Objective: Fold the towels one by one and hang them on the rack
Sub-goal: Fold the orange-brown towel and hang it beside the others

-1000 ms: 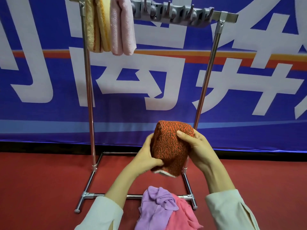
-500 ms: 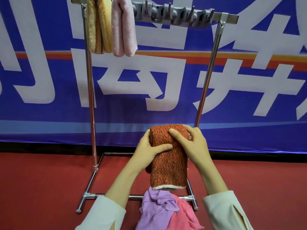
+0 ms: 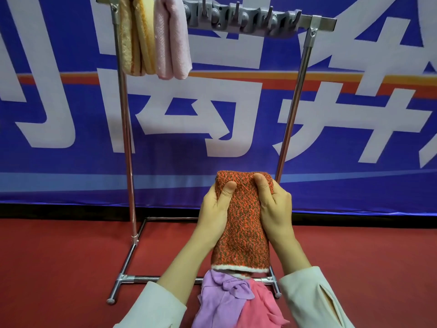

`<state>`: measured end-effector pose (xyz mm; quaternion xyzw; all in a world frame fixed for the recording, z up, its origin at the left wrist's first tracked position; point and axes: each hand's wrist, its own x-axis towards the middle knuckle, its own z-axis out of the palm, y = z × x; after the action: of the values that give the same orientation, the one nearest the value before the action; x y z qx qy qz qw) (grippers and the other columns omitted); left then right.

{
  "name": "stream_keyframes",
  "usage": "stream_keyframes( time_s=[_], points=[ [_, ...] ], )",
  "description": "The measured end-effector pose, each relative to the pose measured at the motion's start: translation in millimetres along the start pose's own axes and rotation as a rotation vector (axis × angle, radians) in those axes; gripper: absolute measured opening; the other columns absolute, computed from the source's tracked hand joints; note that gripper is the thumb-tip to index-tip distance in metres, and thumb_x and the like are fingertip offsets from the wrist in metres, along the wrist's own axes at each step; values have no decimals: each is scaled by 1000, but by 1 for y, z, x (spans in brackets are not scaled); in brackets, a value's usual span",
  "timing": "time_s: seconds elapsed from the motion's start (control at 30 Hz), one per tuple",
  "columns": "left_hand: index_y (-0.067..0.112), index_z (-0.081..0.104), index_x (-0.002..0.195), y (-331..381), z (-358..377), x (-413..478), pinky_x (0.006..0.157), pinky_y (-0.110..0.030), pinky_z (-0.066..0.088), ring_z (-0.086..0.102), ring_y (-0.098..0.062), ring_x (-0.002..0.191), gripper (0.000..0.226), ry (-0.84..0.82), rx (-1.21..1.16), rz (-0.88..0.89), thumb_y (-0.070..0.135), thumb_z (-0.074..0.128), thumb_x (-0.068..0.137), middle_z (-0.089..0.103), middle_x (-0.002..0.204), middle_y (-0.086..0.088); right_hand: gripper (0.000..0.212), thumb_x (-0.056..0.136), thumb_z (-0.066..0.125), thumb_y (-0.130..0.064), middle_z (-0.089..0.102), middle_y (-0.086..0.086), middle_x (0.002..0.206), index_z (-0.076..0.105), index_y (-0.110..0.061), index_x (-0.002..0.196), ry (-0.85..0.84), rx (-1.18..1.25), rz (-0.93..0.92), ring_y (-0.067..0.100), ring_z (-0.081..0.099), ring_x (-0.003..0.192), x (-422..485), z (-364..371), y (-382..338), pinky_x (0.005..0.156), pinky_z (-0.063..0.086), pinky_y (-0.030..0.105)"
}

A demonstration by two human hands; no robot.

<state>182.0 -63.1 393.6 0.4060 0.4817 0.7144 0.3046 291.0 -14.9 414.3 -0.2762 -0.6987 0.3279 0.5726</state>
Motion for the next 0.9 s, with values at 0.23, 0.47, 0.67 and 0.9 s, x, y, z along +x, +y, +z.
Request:
stream_keyframes(
  time_s=[0.23, 0.47, 0.67, 0.9],
  points=[
    [19, 63, 98, 4, -6, 1, 95, -40, 50, 67, -16, 96, 37, -21, -30, 56, 49, 58, 77, 72, 96, 2, 31, 76, 61, -53, 70, -9, 79, 66, -22, 83, -243, 203, 237, 4, 63, 77, 3, -4, -2, 73, 49, 22],
    [28, 61, 98, -5, -17, 6, 89, -33, 50, 66, -7, 93, 31, 47, 97, 142, 52, 62, 78, 71, 95, 7, 46, 70, 67, -60, 64, -4, 75, 60, -16, 78, -216, 77, 384, 10, 58, 73, 5, -8, 2, 75, 46, 31],
    [32, 48, 118, -12, -22, 11, 109, -38, 36, 47, -13, 123, 62, 64, 312, 71, 69, 62, 72, 49, 127, 2, 41, 79, 69, -29, 73, 15, 108, 69, -3, 111, -329, 533, 684, 30, 67, 107, 2, -1, 2, 95, 52, 39],
    [7, 70, 106, 0, -24, 10, 90, -35, 52, 70, -24, 99, 56, -76, -137, -443, 52, 72, 72, 74, 103, -11, 36, 82, 67, -18, 73, 12, 110, 66, -5, 115, -349, 525, 606, 24, 69, 103, -1, 2, 14, 88, 54, 30]
  ],
)
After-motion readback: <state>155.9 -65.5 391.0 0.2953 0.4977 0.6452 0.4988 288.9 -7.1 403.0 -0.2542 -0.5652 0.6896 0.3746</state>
